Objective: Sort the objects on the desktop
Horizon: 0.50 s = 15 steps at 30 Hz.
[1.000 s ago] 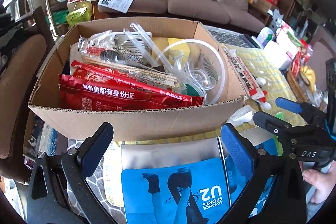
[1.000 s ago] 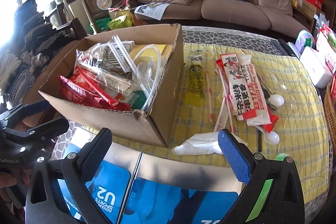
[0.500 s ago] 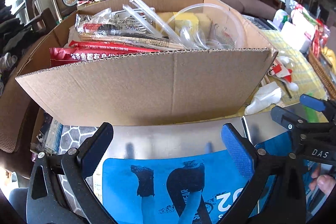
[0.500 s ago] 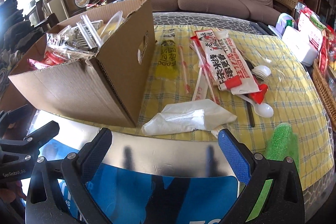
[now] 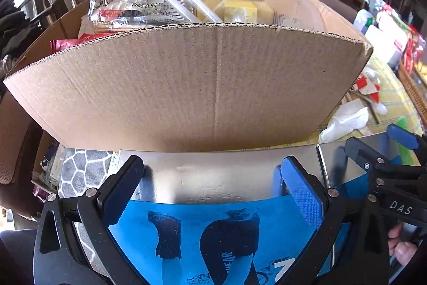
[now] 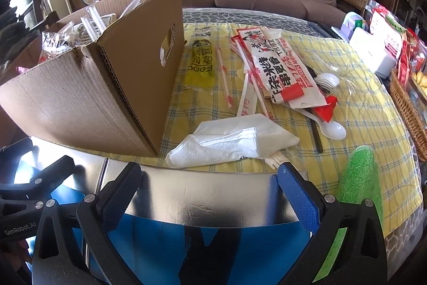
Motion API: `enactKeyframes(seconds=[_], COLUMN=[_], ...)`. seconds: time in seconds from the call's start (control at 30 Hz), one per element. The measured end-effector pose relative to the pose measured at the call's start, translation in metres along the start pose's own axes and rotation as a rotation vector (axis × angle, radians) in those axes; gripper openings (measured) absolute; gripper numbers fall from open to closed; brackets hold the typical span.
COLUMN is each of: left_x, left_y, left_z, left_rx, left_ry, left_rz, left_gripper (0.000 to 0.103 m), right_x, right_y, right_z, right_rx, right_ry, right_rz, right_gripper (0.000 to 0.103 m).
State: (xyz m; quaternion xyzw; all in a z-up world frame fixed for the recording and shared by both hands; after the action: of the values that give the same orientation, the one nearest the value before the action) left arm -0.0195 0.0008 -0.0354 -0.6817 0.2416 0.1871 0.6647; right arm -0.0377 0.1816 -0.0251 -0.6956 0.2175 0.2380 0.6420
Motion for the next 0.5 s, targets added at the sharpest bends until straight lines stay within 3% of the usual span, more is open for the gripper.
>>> enactKeyframes(seconds=[0.5], left_x=[0.0007], left_y=[0.0012], left_z=[-0.0012], left_rx=[0.001], left_ry=[0.001], left_rz=[-0.005], left_gripper=[0.103], right_x=[0.0010], right_y=[-0.0010], right_z=[-0.0003], right_rx=[-0.001], right_ry=[-0.002], right_rz=[-0.006], right_gripper=[0.103])
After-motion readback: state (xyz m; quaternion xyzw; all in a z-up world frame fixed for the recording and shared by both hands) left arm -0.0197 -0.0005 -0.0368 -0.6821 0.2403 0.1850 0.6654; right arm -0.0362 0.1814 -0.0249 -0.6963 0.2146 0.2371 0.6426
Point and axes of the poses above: each gripper's, at about its wrist camera, not at the fingertips, and y roughly the way its jaws point, z to its right, x to its underside, the point moved 4 cm from there along y, roughly the way its jaws point, and after that the axes turned 6 degrees about y, right-handed, at the moved point
